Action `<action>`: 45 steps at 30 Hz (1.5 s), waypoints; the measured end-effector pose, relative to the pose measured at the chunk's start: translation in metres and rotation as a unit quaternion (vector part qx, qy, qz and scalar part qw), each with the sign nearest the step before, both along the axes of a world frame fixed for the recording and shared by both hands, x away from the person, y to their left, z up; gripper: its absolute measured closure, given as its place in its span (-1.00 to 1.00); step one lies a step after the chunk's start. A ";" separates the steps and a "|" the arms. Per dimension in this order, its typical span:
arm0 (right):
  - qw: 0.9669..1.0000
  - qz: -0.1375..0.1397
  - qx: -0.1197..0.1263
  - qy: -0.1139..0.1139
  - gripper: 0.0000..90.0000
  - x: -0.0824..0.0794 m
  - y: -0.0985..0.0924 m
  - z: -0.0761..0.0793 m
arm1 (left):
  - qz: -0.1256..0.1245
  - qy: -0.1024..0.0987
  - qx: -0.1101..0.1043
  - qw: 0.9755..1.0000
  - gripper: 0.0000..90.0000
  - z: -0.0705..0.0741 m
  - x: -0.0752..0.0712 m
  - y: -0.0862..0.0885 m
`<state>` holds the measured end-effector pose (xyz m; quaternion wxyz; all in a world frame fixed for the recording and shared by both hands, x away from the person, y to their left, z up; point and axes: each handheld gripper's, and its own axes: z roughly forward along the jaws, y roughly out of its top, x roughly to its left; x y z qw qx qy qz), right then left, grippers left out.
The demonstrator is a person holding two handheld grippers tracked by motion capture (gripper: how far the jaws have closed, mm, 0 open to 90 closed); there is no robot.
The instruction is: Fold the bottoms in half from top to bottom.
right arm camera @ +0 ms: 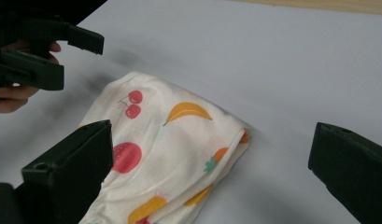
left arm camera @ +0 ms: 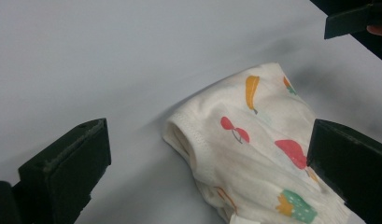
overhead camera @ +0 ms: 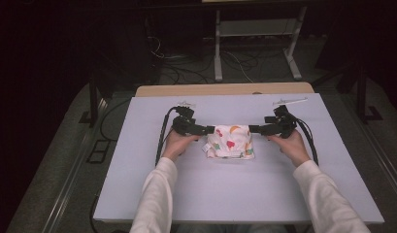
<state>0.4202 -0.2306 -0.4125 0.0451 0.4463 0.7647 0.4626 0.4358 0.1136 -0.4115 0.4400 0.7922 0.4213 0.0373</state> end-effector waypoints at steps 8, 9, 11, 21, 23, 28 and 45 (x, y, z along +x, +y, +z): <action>1.000 -0.003 -0.008 0.000 -1.00 -0.013 -0.006 0.009 | -0.006 -0.006 0.021 1.000 -1.00 0.009 -0.011 0.003; 1.000 -0.003 -0.007 0.000 -1.00 -0.015 -0.006 0.010 | -0.005 -0.008 0.020 1.000 -1.00 0.010 -0.013 0.004; 1.000 0.000 -0.009 -0.006 -1.00 -0.019 -0.007 0.012 | -0.005 -0.009 0.022 1.000 -1.00 0.011 -0.016 0.007; 1.000 -0.007 -0.020 -0.015 -1.00 -0.036 -0.017 0.011 | 0.006 -0.005 0.028 1.000 -1.00 0.004 -0.031 0.030; 1.000 -0.008 -0.020 -0.015 -1.00 -0.039 -0.019 0.010 | 0.008 -0.010 0.024 1.000 -1.00 0.004 -0.035 0.034; 1.000 -0.010 -0.018 -0.021 -1.00 -0.046 -0.023 0.011 | 0.007 -0.022 0.016 1.000 -1.00 0.007 -0.043 0.040; 0.999 -0.010 -0.014 -0.045 -1.00 -0.076 -0.032 0.012 | -0.008 -0.073 0.009 0.997 -1.00 0.023 -0.082 0.056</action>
